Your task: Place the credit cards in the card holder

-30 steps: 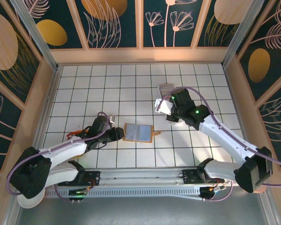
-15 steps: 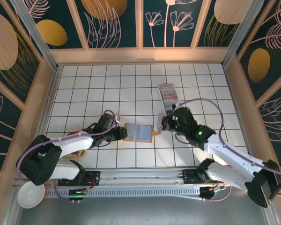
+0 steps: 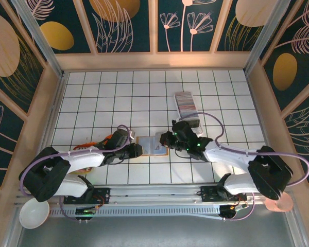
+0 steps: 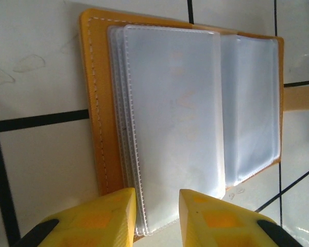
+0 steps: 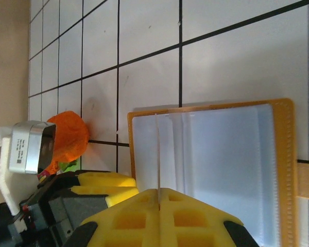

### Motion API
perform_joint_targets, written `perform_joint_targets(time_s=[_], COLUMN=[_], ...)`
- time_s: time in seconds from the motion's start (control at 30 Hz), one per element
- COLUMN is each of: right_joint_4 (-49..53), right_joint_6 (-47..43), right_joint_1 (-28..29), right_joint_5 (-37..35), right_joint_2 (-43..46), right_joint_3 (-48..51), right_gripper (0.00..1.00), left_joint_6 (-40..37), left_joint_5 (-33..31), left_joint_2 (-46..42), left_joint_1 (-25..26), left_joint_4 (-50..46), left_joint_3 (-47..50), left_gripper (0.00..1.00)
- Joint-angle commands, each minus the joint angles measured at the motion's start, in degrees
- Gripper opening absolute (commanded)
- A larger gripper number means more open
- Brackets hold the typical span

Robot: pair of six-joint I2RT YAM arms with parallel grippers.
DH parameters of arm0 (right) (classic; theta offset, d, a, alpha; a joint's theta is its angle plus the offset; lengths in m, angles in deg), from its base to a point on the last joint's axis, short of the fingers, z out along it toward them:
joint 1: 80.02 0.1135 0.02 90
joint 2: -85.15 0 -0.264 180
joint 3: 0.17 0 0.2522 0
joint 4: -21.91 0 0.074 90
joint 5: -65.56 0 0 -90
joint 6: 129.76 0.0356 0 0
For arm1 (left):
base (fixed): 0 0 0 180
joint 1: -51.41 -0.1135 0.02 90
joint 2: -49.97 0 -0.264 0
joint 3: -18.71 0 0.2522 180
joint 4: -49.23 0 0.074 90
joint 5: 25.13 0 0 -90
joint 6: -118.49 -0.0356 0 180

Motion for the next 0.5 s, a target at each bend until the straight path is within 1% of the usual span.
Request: perform_joint_targets(time_s=[0.0, 0.1, 0.2, 0.27, 0.37, 0.47], right_joint_4=[-2.5, -2.69, -3.03, -3.06, -2.89, -2.59], right_joint_6=[0.83, 0.77, -0.24, -1.16, -2.23, -2.81], right_joint_1=[0.77, 0.94, 1.15, 1.13, 1.13, 1.18], right_joint_5=[-0.25, -0.98, -1.08, -0.75, -0.12, -0.37], right_joint_2=[-1.64, -2.84, -4.07, -5.11, -6.61, -7.54], right_joint_3=[-2.52, -2.43, -2.54, -2.95, -3.74, -3.97], right_gripper=[0.0, 0.0, 0.0, 0.0, 0.0, 0.0], left_joint_6=[4.25, 4.67, 1.63, -0.63, -2.2, -1.57], left_joint_5=[1.82, 0.82, -3.86, -6.58, -8.61, -10.02], left_joint_2=[-2.52, -5.79, -8.37, -8.48, -7.24, -6.16], left_joint_1=[0.93, 0.92, 0.95, 0.89, 0.88, 0.94], left_joint_4=[3.88, 2.18, -4.61, -8.26, -10.32, -9.64], left_joint_3=[3.17, 3.92, 1.81, -0.29, -3.0, -4.36], left_gripper=[0.27, 0.27, 0.3, 0.3, 0.26, 0.22])
